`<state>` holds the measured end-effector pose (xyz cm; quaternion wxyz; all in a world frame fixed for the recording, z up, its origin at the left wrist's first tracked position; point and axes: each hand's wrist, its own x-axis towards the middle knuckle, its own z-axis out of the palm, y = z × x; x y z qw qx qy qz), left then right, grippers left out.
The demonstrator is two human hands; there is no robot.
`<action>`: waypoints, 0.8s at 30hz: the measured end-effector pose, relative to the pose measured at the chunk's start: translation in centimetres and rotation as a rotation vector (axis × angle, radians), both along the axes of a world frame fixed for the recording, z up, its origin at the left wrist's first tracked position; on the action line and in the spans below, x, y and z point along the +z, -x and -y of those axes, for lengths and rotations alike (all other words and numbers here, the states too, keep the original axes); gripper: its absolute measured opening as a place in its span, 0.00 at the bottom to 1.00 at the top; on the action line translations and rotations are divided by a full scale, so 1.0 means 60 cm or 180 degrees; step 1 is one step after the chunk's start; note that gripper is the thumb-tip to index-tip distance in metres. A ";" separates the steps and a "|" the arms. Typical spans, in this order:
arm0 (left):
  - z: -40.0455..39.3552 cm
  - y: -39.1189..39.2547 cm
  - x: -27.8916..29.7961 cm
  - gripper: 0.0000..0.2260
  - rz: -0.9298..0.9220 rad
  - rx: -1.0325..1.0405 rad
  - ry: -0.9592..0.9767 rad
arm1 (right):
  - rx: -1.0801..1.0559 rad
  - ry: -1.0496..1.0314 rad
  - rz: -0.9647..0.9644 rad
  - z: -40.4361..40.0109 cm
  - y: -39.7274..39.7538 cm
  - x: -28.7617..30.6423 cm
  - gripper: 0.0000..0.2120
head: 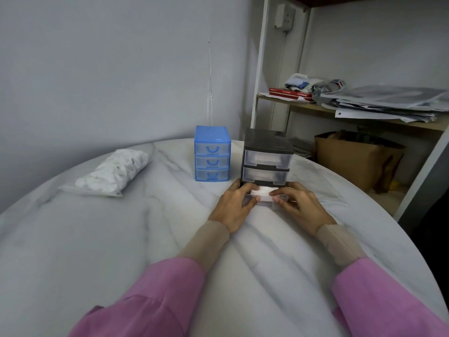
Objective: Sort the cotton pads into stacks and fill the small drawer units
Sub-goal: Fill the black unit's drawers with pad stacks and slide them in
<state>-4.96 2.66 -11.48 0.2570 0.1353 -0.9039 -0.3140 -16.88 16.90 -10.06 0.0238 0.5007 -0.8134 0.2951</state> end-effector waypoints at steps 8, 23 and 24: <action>-0.003 -0.001 0.004 0.15 0.0018 0.0034 -0.0028 | -0.0119 0.0028 0.0013 0.004 -0.002 -0.004 0.13; 0.007 0.018 0.012 0.25 -0.0333 0.0657 -0.0525 | -0.0952 0.1000 0.0614 0.029 -0.006 0.006 0.20; 0.006 0.019 0.013 0.20 -0.0388 0.0688 -0.0452 | -0.0927 0.1027 0.0644 0.030 -0.006 0.007 0.19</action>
